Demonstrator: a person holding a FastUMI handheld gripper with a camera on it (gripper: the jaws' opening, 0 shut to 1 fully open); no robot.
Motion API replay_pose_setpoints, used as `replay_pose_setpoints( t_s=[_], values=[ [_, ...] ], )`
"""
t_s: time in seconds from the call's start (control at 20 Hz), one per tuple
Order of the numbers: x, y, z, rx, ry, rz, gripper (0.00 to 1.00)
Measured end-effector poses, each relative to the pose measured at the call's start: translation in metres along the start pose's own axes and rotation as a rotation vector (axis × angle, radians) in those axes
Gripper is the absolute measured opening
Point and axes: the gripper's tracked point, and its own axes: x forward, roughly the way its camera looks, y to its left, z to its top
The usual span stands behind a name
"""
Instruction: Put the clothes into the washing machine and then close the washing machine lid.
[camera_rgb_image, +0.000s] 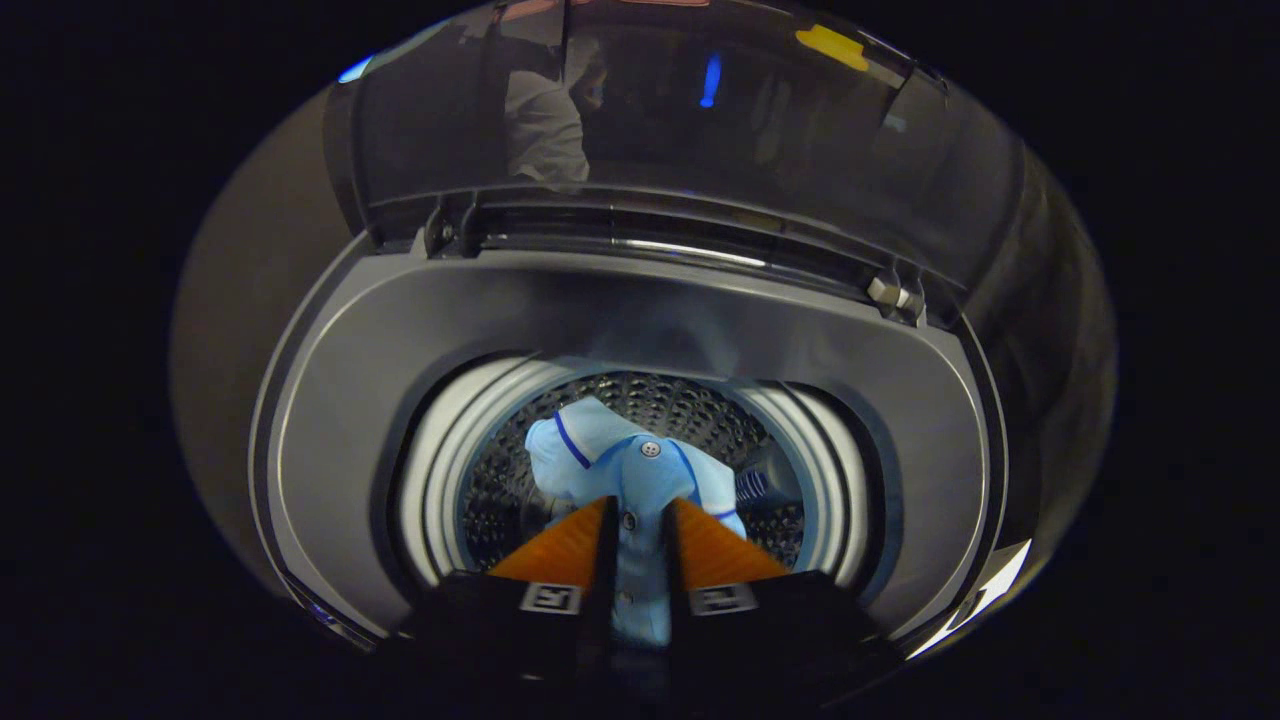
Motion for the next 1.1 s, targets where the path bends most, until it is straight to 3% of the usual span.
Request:
replay_pose_setpoints(
  t_s=[0.1, 0.6, 1.1],
  values=[
    [-0.002, 0.002, -0.001, 0.024, 0.005, 0.013, 0.99],
    [-0.021, -0.008, 0.02, 0.099, -0.05, 0.015, 1.0],
    [-0.125, -0.025, 0.123, 0.135, -0.259, -0.01, 0.99]
  ],
)
